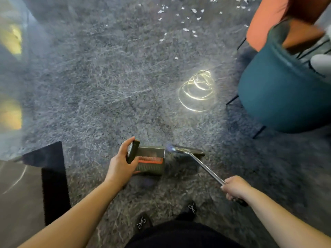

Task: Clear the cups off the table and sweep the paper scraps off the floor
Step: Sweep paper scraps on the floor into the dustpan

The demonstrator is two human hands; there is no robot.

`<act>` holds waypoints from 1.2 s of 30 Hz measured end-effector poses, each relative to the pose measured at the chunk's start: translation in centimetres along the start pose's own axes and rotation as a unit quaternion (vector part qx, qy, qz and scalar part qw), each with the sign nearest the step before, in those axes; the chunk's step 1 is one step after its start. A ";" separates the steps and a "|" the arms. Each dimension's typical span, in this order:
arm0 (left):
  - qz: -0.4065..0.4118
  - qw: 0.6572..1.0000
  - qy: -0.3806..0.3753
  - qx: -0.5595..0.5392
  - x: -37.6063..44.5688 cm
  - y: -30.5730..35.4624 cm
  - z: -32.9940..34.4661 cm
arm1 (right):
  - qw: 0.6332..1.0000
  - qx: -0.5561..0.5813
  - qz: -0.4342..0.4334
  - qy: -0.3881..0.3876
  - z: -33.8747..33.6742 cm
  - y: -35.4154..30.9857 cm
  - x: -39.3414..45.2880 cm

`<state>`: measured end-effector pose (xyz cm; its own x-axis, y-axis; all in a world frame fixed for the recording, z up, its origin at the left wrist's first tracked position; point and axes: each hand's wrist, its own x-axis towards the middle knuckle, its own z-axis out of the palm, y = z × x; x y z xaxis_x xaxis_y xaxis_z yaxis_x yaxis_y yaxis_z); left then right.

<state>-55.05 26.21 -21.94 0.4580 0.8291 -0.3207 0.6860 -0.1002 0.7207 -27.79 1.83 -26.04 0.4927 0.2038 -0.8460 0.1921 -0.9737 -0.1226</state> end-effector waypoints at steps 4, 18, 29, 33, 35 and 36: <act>0.029 0.998 -0.049 0.008 1.4 4.4 4.0 | 0.998 0.053 0.026 0.008 -1.6 5.2 0.5; 0.135 0.971 -0.189 0.053 4.5 18.1 18.3 | 0.951 0.292 0.083 0.066 -7.0 16.6 0.6; 0.233 0.911 -0.316 0.125 7.4 28.0 28.8 | 0.883 0.437 0.149 0.085 -9.9 20.7 0.5; 0.287 0.875 -0.362 0.147 8.0 31.2 32.5 | 0.846 0.487 0.189 0.104 -9.9 21.7 0.2; 0.307 0.858 -0.380 0.161 8.0 32.5 34.6 | 0.827 0.509 0.208 0.117 -10.0 22.5 -0.1; 0.315 0.851 -0.386 0.166 7.9 33.1 35.7 | 0.818 0.520 0.216 0.119 -10.1 22.9 -0.2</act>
<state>-8.52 9.85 -22.53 0.9409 -0.0430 -0.3359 0.2298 -0.6477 0.7264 -14.94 -19.47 -23.48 0.5000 -0.2880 -0.8167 -0.8073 -0.4963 -0.3192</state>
